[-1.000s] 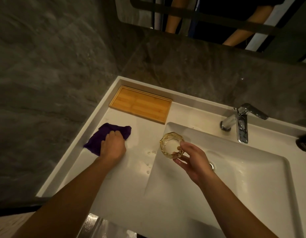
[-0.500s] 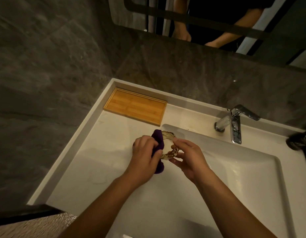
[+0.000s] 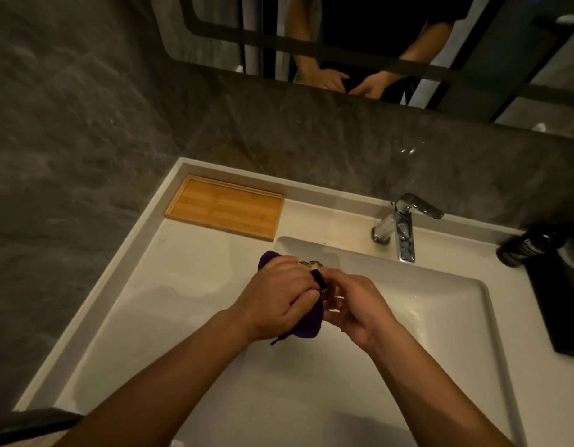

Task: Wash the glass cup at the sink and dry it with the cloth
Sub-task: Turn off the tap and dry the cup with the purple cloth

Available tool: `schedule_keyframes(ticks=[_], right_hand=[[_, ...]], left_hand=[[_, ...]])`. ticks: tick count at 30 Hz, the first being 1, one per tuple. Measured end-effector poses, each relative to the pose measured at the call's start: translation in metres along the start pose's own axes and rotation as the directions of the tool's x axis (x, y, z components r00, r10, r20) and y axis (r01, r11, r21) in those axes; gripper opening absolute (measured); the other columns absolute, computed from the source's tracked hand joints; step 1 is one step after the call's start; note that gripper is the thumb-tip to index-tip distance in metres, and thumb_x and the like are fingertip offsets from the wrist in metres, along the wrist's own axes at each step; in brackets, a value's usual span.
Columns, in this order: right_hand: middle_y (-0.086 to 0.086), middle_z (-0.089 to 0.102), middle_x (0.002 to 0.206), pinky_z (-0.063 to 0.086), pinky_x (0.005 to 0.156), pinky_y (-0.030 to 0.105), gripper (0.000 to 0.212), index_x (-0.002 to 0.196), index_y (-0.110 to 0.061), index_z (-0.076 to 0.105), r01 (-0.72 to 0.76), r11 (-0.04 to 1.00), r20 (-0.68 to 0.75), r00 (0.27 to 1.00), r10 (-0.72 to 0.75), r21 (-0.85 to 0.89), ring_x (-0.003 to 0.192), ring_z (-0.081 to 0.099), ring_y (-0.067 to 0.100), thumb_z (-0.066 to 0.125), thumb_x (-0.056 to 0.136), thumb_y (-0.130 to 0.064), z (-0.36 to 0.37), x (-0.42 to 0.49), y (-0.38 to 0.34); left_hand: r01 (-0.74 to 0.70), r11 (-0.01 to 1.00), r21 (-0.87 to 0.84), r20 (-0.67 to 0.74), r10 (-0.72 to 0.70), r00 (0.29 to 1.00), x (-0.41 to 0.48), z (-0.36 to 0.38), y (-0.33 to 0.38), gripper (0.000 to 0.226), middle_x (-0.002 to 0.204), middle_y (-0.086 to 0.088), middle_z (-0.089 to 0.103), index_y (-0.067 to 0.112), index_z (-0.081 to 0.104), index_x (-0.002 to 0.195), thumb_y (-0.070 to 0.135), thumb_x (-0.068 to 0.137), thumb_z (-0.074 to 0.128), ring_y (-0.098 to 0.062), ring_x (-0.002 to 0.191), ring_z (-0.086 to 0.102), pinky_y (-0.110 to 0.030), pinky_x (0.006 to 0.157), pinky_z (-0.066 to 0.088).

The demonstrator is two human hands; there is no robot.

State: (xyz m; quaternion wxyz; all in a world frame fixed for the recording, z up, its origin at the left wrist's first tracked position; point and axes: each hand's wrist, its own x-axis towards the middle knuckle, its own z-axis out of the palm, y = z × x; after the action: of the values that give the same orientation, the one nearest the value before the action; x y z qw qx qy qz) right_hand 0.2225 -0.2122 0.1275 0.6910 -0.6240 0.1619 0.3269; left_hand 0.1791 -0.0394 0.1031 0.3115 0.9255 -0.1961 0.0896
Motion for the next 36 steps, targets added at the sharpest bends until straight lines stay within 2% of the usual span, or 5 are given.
schedule_keyframes(ticks=[9,15,20,30,36], right_hand=[[0.028,0.077,0.103,0.064,0.080,0.038,0.053,0.109,-0.001,0.078,0.121,0.993,0.061,0.991,-0.121,0.004,0.087,0.076,0.028,0.068,0.092,-0.049,-0.015,-0.021,-0.007],[0.029,0.067,0.119,0.054,0.096,0.044,0.097,0.128,0.007,0.063,0.171,0.968,0.267,0.939,-0.217,0.186,0.109,0.065,0.036,0.092,0.063,-0.060,-0.028,-0.019,-0.004],[0.014,0.076,0.114,0.060,0.079,0.030,0.074,0.121,-0.013,0.070,0.460,0.885,0.008,0.887,-0.461,-0.069,0.104,0.072,0.028,0.079,0.070,-0.067,-0.024,-0.023,0.004],[0.020,0.077,0.112,0.061,0.092,0.044,0.061,0.124,-0.006,0.072,-0.066,0.965,0.279,0.960,-0.008,0.255,0.103,0.075,0.029,0.057,0.097,-0.058,-0.022,-0.036,-0.007],[0.027,0.074,0.120,0.061,0.100,0.051,0.061,0.123,0.000,0.071,0.260,0.961,0.233,0.944,-0.232,-0.097,0.117,0.070,0.044,0.059,0.093,-0.052,-0.024,-0.030,-0.009]], left_hand=[[0.129,0.966,-0.224,-0.498,-0.227,0.837,0.019,0.020,0.032,0.039,0.054,0.000,0.054,0.007,0.061,0.063,0.024,0.096,0.050,-0.011,0.053,0.047,-0.026,0.056,0.040],[0.185,0.815,-0.549,-0.344,-0.422,0.839,0.033,0.004,0.066,0.039,0.060,0.012,0.055,0.016,0.065,0.074,0.039,0.099,0.044,-0.011,0.060,0.056,-0.021,0.050,0.043],[0.271,0.791,-0.549,-0.132,-0.402,0.906,0.040,-0.013,0.077,0.029,0.074,0.014,0.061,0.033,0.061,0.077,0.031,0.099,0.043,-0.009,0.073,0.058,-0.021,0.063,0.047],[0.076,0.914,-0.399,-0.580,-0.316,0.751,0.015,0.026,0.069,0.036,0.063,0.001,0.054,0.003,0.058,0.068,0.021,0.096,0.043,-0.012,0.055,0.050,-0.021,0.052,0.040],[0.291,0.888,-0.356,-0.422,-0.430,0.798,0.028,0.010,0.069,0.029,0.055,0.018,0.049,0.027,0.059,0.070,0.024,0.097,0.052,-0.005,0.058,0.057,-0.008,0.051,0.036]])
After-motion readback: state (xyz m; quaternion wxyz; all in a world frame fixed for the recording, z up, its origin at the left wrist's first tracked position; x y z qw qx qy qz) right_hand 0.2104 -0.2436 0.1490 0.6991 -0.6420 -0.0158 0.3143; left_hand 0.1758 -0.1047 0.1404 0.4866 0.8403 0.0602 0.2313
